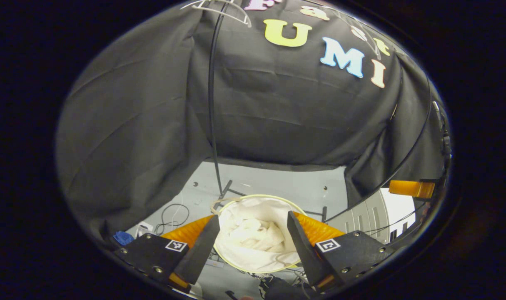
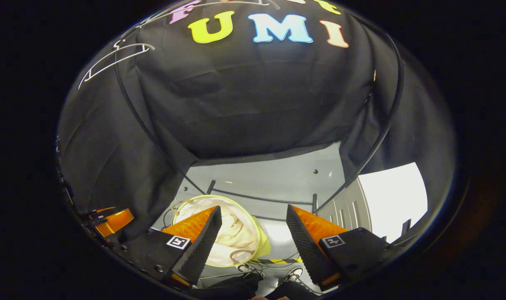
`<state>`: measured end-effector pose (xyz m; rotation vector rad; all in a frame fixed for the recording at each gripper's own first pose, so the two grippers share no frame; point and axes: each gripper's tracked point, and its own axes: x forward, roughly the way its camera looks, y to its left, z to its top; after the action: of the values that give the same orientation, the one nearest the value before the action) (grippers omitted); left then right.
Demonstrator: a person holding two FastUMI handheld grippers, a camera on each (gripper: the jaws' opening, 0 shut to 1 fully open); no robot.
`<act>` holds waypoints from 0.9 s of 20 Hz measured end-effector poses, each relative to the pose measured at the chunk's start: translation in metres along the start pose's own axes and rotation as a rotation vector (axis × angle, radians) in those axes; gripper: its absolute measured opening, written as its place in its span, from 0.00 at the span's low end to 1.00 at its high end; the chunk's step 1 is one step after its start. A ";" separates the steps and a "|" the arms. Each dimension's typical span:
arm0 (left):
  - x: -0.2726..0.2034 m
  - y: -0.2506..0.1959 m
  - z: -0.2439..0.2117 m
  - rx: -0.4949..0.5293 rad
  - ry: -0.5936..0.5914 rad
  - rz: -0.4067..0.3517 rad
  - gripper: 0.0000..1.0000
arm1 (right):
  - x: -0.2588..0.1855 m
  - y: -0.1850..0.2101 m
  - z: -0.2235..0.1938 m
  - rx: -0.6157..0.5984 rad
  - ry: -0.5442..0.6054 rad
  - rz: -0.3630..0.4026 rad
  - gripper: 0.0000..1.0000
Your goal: Grasp the clothes on the hanger with both hands and then place them into the laundry hamper below.
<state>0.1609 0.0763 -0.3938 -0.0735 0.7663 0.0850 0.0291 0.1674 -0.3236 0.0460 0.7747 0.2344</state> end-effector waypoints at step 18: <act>-0.264 -0.184 0.208 0.078 -0.678 0.030 0.94 | -0.178 -0.171 0.129 -0.007 -0.581 -0.080 0.98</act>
<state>0.1337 -0.0995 -0.0540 0.0419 0.0928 0.1008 0.0293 -0.0335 -0.1311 0.0720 0.1972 0.1364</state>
